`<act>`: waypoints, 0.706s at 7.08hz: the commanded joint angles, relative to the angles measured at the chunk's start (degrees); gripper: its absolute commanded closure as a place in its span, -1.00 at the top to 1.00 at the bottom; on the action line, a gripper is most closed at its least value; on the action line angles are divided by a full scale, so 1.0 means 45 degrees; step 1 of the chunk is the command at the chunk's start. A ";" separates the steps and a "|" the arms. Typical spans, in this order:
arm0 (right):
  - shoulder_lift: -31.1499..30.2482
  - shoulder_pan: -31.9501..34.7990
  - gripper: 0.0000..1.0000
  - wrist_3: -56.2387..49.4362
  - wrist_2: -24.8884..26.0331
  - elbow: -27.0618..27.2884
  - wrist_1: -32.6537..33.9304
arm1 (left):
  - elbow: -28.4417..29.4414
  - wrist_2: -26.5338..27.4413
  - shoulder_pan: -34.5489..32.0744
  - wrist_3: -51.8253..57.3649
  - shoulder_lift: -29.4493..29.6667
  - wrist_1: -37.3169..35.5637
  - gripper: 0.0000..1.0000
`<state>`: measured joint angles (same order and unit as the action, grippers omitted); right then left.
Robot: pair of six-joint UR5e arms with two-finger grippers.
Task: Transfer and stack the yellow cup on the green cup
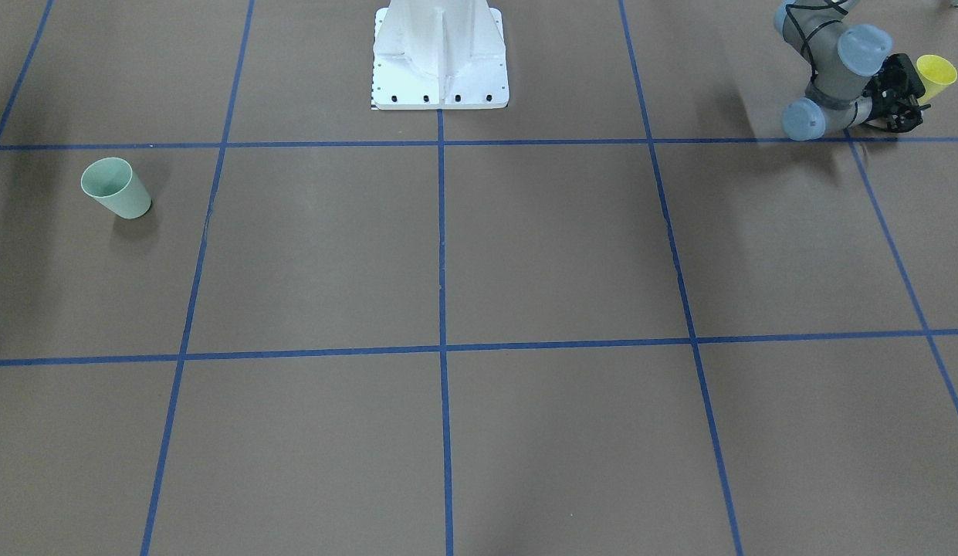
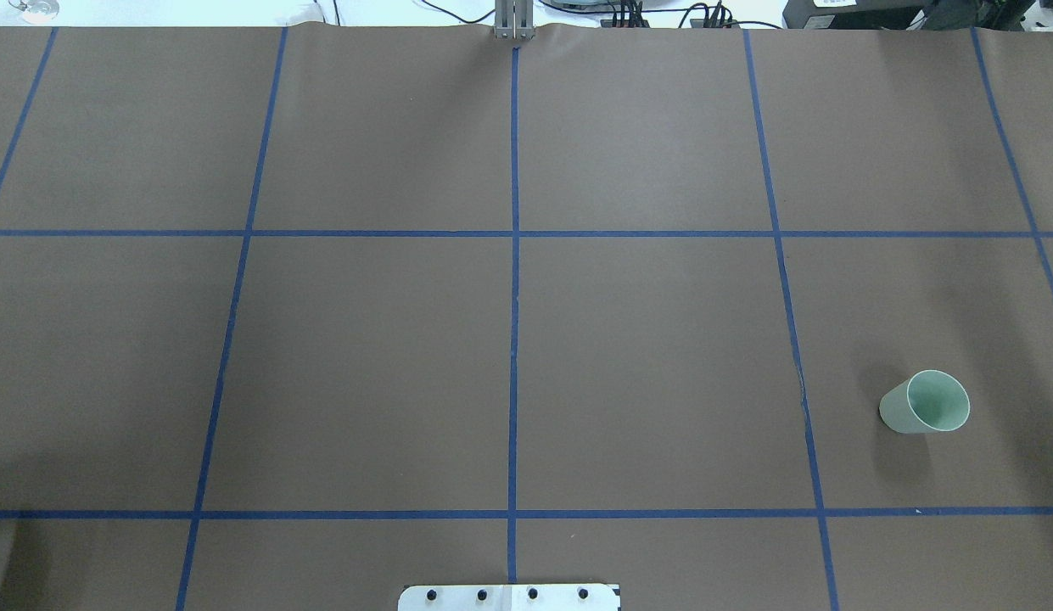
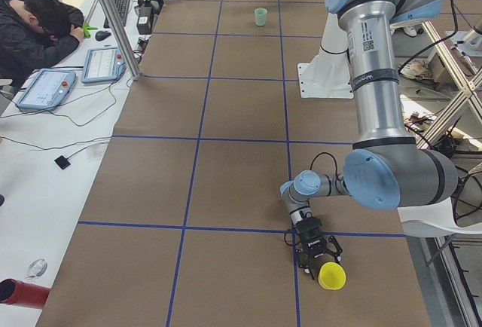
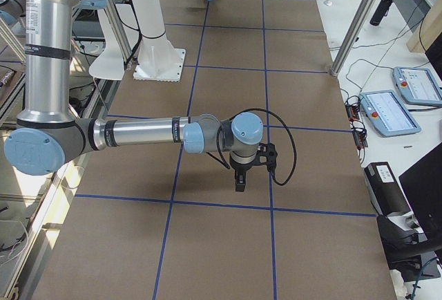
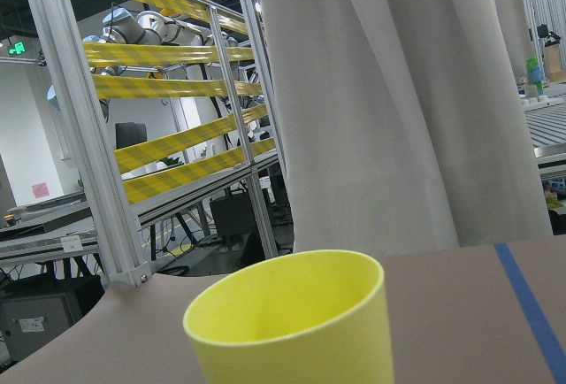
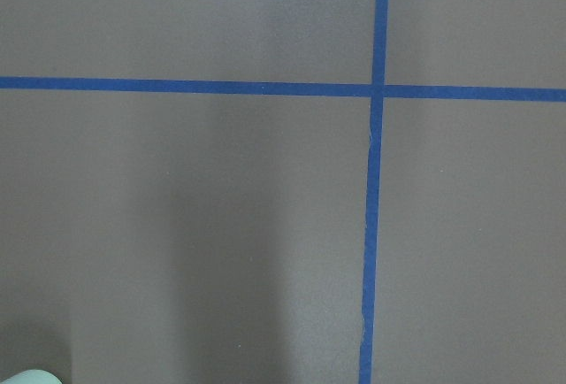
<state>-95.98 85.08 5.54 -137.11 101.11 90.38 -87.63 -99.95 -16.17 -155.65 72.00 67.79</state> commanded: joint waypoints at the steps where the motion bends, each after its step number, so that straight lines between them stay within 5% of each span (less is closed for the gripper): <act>1: 0.0155 0.0000 1.00 0.0020 0.0020 -0.0028 0.0033 | 0.0293 0.0005 0.0018 0.0000 -0.0024 0.0461 1.00; 5: 0.0176 0.0000 1.00 0.0020 0.0001 -0.0106 -0.0006 | 0.1016 -0.0053 0.0077 -0.0485 -0.0044 0.0483 0.89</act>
<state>-95.21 85.08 5.62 -137.11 100.66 90.36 -83.54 -100.09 -15.92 -156.49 71.82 69.96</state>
